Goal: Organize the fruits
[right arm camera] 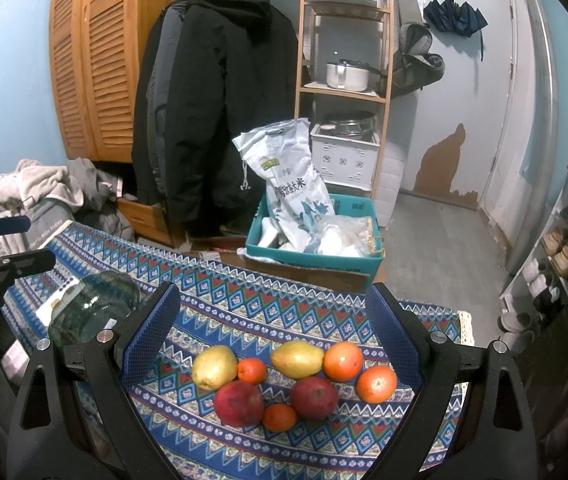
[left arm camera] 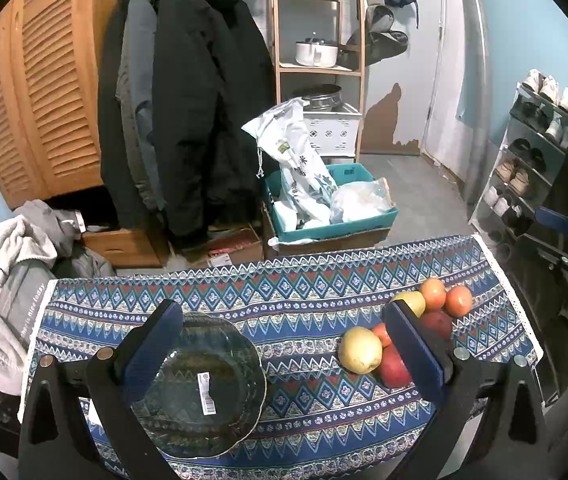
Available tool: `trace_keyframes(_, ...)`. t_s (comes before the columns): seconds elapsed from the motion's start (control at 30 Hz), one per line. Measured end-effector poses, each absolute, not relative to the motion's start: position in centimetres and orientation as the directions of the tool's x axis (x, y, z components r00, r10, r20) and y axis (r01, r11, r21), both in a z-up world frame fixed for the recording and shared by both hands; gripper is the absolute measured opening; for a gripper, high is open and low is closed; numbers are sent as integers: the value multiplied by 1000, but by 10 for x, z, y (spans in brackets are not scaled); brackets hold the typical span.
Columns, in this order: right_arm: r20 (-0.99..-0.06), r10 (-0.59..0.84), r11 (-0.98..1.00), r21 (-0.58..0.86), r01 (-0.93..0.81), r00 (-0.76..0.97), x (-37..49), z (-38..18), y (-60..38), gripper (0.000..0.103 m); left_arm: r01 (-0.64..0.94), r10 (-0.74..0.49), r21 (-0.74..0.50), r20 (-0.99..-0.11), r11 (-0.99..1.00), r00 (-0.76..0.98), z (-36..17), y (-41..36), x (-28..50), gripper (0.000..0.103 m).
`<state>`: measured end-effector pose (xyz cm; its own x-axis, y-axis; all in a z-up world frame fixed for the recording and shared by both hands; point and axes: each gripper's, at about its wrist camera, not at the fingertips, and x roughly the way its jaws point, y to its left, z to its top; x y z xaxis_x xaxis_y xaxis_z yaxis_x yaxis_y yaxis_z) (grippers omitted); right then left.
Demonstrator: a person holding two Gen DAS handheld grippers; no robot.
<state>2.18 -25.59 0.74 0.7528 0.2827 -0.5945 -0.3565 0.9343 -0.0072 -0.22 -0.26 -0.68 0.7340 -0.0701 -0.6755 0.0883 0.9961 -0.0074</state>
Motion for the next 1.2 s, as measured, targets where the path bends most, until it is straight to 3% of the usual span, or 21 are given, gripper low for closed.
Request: trace_keyframes(1.2,-598,279,936,-6,-353,752,22,7,-259,92,103,-84,-14,-691,995,718,-12,-7,2,102)
